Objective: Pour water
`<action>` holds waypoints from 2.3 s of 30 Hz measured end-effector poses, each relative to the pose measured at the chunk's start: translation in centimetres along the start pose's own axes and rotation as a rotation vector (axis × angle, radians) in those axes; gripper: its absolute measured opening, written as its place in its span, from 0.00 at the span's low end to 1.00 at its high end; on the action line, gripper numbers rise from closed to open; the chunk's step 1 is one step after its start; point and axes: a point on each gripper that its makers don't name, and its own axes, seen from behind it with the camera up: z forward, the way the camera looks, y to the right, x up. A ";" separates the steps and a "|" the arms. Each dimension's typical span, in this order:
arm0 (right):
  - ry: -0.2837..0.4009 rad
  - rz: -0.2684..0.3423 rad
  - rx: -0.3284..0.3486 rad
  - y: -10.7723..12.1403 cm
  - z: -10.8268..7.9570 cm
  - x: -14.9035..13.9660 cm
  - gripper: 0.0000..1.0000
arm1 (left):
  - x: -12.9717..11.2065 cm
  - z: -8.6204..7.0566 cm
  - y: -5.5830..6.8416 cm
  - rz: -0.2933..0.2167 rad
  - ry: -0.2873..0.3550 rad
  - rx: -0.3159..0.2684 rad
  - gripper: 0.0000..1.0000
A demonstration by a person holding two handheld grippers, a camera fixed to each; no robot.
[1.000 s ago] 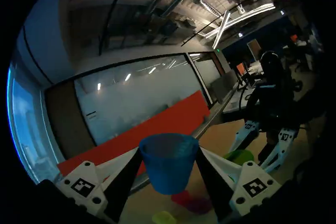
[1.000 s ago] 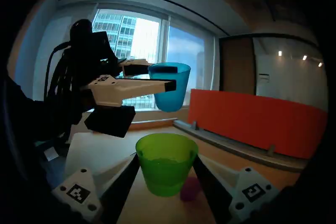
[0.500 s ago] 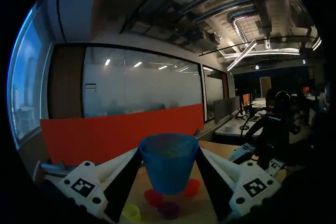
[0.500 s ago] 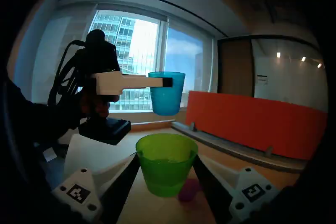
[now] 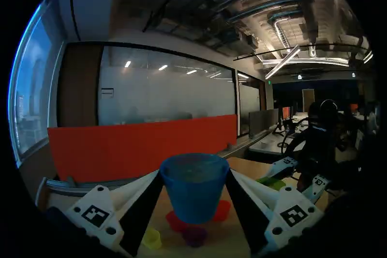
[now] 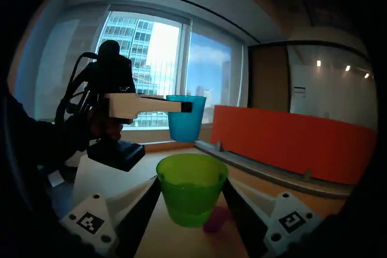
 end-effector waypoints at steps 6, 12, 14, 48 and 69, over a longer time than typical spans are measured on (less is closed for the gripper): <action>-0.008 0.002 -0.019 0.7 -0.6 0.0 0.89 | -1.0 -0.4 -0.1 0.001 -0.021 0.002 0.87; -0.021 -0.004 -0.046 1.6 -1.4 -0.3 0.89 | -2.4 -0.9 0.0 -0.013 -0.047 -0.002 0.87; -0.025 -0.004 -0.057 2.0 -1.7 -0.3 0.89 | -2.8 -1.0 -0.1 -0.011 -0.057 -0.001 0.87; -0.137 -0.008 -0.160 7.5 -6.7 -3.8 0.89 | -11.1 -1.8 -1.4 0.067 -0.234 0.014 0.88; -0.278 0.001 -0.120 8.7 -7.1 -8.0 0.90 | -16.4 -1.5 -1.1 0.105 -0.358 -0.008 0.88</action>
